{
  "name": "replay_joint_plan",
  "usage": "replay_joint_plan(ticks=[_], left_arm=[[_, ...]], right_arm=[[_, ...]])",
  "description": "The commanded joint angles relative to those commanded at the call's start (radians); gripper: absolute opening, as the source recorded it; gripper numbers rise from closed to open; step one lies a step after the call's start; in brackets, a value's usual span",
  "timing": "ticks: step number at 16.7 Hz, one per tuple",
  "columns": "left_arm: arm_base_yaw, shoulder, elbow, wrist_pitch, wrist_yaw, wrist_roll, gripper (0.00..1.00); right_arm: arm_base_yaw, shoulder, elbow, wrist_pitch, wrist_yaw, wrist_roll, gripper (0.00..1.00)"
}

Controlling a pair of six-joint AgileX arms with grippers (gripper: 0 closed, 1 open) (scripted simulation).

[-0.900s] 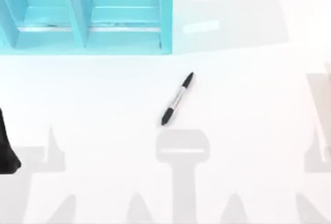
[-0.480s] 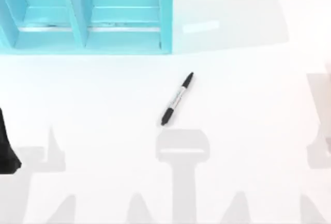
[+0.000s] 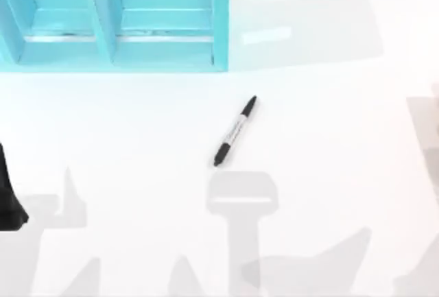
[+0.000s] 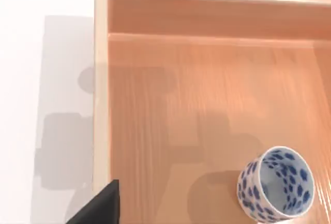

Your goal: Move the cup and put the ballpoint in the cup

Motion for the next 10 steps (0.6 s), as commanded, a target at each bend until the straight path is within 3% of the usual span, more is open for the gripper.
replay_joint_plan(ticks=[10], left_arm=[[0.000, 0.000, 0.000, 0.000, 0.000, 0.000, 1.00]], right_arm=[[-0.214, 0.862, 0.724, -0.583, 0.000, -0.215, 1.00]])
